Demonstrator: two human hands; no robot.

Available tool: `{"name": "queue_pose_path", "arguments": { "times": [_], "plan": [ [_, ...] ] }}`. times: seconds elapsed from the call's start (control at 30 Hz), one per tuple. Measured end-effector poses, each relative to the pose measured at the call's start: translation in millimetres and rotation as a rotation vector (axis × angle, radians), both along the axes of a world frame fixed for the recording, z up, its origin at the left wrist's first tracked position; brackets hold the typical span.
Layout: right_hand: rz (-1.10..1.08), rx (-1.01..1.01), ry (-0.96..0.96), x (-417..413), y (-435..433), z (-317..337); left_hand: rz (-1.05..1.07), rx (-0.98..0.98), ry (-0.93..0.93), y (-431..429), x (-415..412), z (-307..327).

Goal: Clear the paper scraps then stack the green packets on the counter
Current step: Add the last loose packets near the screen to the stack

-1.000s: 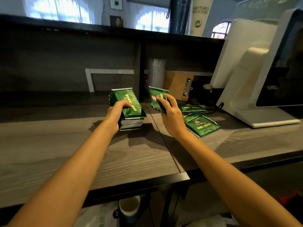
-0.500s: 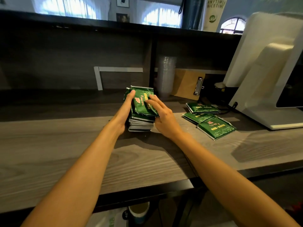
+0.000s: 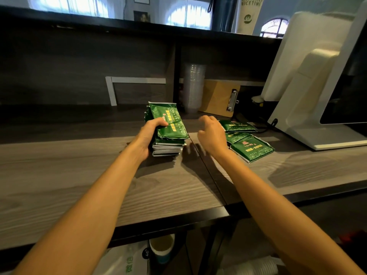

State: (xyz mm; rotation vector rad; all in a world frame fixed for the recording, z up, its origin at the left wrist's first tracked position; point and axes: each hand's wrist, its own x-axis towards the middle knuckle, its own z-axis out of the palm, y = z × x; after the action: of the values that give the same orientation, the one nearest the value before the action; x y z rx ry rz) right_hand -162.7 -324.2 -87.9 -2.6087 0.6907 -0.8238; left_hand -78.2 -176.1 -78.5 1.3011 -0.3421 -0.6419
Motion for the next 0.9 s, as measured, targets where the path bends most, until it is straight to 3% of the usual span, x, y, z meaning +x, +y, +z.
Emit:
{"name": "queue_pose_path", "arguments": {
  "times": [0.1,0.2,0.3,0.43,0.53,0.63,0.8,0.9],
  "plan": [
    [-0.248,-0.004,0.329,-6.8,-20.2,-7.8,0.008,0.02,-0.007,-2.3,-1.4,-1.2],
    [-0.353,0.083,0.495,-15.2,-33.2,-21.1,-0.001,0.026,-0.017,-4.4,-4.5,-1.4],
    [-0.343,0.076,0.45,-14.2,-39.0,-22.7,-0.001,0.024,-0.027,-5.6,-5.1,-1.9],
    [-0.084,-0.008,0.246,-13.5,-20.7,-17.1,0.009,0.03,-0.021,-1.7,-0.7,0.1],
    [0.056,0.133,0.093,-12.4,-6.1,-9.5,0.019,0.018,-0.002,4.8,2.6,2.3],
    [0.038,0.271,0.019,-7.8,-3.3,-5.4,0.037,0.022,0.024,11.2,5.3,2.3],
    [-0.209,0.122,0.293,2.6,3.3,-10.9,0.049,0.041,0.01,14.9,9.5,1.6],
    [-0.251,0.159,0.358,5.2,8.1,-8.6,0.051,0.053,-0.012,14.8,11.1,0.0]
  ]
}}
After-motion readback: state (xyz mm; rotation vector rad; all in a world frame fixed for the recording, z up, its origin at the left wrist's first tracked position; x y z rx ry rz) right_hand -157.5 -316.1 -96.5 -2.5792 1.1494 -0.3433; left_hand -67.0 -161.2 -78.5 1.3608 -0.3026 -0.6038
